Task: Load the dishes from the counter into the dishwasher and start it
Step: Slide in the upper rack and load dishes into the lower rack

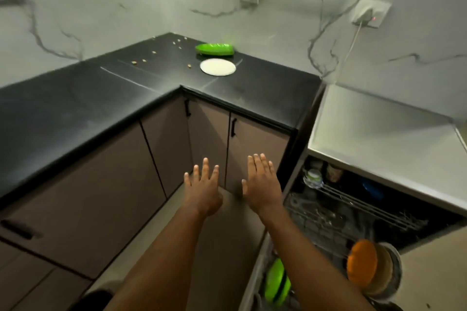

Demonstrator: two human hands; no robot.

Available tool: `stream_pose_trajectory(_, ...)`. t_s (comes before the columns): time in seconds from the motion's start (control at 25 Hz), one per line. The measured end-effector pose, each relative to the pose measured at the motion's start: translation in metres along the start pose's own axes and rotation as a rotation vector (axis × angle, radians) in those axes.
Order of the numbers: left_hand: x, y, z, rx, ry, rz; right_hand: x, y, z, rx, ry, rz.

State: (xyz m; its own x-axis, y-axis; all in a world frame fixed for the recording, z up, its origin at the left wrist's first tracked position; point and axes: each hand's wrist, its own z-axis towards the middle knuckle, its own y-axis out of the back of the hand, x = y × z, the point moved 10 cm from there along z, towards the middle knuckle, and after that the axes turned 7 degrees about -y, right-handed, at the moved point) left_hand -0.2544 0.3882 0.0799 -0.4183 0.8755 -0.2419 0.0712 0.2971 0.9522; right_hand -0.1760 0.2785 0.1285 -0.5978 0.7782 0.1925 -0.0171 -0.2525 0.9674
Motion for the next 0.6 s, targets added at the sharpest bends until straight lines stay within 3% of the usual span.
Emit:
stream_pose_trajectory(0.24,0.106,0.069,0.017,-0.059,0.077,0.018,0.098,0.008,0.055,-0.070,0.099,0.017)
stream_pose_trajectory(0.6,0.164,0.090,0.111,0.000,0.091,0.086,0.122,-0.035,0.169,-0.068,0.069,0.068)
